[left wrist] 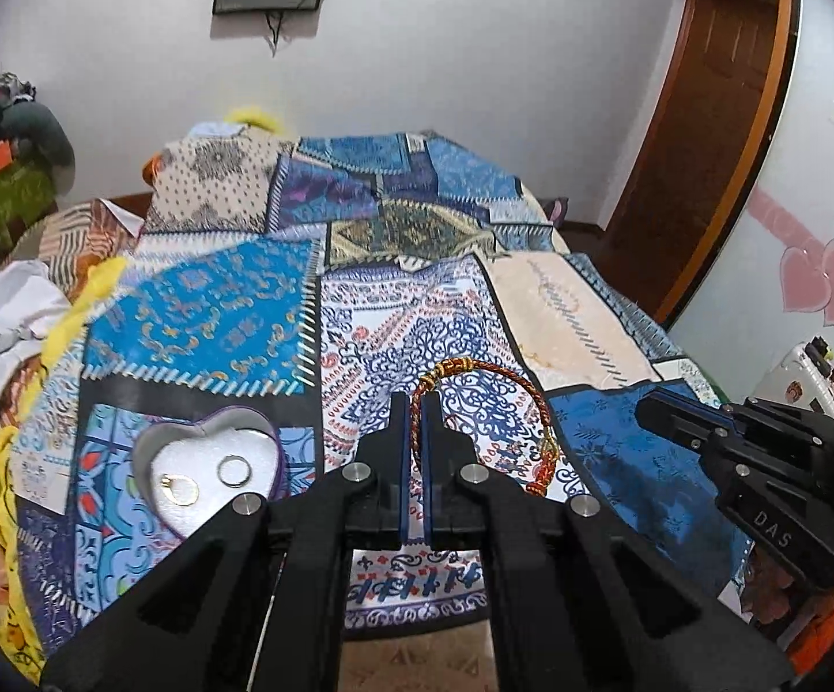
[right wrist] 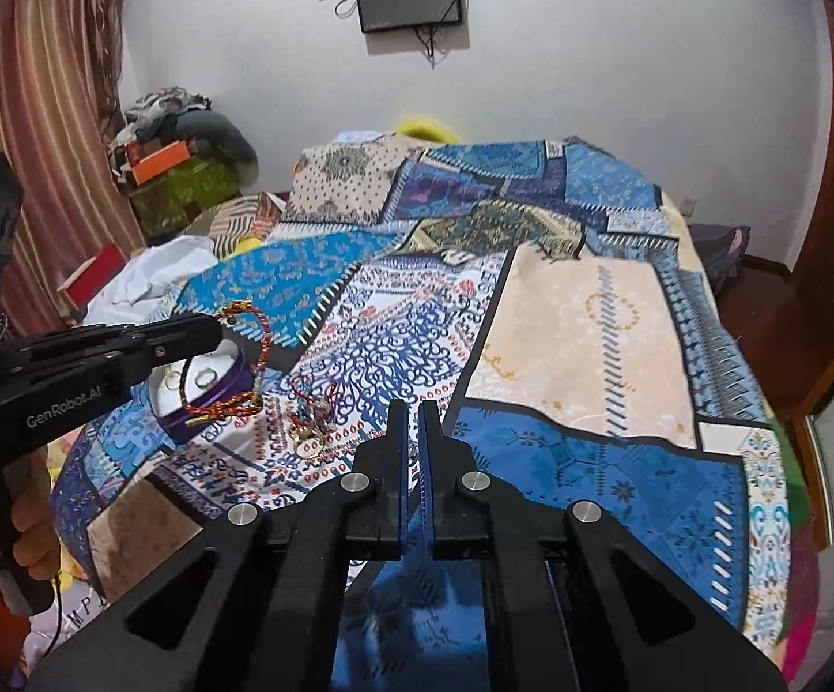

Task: Organize jewelry

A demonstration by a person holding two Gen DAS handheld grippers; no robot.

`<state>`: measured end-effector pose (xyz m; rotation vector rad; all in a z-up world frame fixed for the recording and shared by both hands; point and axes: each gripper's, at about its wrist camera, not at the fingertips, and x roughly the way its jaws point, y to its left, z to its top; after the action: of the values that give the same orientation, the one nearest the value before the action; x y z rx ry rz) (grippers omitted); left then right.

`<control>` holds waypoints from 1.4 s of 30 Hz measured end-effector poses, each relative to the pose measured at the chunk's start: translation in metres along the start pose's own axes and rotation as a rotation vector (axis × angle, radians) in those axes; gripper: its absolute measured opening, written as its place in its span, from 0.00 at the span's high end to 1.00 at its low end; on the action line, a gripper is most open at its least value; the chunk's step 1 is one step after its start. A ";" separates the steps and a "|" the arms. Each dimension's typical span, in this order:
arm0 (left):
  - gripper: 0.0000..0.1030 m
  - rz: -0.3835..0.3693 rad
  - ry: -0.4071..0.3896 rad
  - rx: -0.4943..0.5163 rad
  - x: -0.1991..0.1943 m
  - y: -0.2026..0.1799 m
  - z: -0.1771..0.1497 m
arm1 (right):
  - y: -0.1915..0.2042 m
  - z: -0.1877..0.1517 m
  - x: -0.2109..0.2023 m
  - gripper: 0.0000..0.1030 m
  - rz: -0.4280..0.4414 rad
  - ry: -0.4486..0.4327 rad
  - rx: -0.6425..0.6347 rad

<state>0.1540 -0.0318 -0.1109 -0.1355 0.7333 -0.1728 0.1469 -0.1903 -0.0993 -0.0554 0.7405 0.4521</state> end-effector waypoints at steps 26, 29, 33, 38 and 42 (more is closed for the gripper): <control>0.99 0.061 -0.007 -0.077 -0.017 0.061 -0.025 | 0.009 -0.014 0.069 0.91 -0.066 0.193 -0.081; 0.99 0.062 -0.012 -0.085 -0.018 0.065 -0.026 | 0.010 -0.014 0.066 0.91 -0.074 0.189 -0.083; 0.99 0.070 -0.027 -0.094 -0.025 0.073 -0.026 | 0.015 -0.008 0.057 0.91 -0.065 0.168 -0.067; 0.99 0.091 -0.050 -0.102 -0.034 0.084 -0.024 | 0.030 0.006 0.040 0.91 -0.049 0.106 -0.079; 0.99 0.107 -0.063 -0.112 -0.041 0.095 -0.023 | 0.044 0.019 0.028 0.91 -0.028 0.057 -0.091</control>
<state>0.1194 0.0679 -0.1187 -0.2073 0.6860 -0.0248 0.1592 -0.1358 -0.0987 -0.1640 0.7737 0.4588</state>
